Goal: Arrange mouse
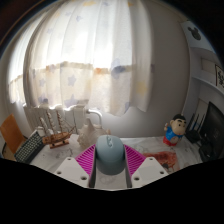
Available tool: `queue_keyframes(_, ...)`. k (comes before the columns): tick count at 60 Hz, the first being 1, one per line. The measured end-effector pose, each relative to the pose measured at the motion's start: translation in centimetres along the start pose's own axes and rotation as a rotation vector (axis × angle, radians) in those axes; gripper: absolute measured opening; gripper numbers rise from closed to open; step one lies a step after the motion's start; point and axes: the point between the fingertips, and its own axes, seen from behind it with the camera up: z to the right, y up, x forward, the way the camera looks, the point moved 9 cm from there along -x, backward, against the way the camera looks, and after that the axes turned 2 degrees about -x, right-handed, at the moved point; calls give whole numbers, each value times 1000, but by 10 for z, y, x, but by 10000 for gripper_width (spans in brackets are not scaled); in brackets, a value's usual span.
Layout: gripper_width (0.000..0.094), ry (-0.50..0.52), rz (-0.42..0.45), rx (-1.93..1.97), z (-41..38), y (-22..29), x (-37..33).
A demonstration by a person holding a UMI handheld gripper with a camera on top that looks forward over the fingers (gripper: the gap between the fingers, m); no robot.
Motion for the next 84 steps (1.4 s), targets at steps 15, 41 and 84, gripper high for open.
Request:
queue_keyframes(15, 413, -125, -88, 39, 191, -56, 74)
queue_keyframes(41, 777, -69, -294, 124, 266, -187, 144)
queue_keyframes(84, 852, -54, -429, 158, 181, -142, -163)
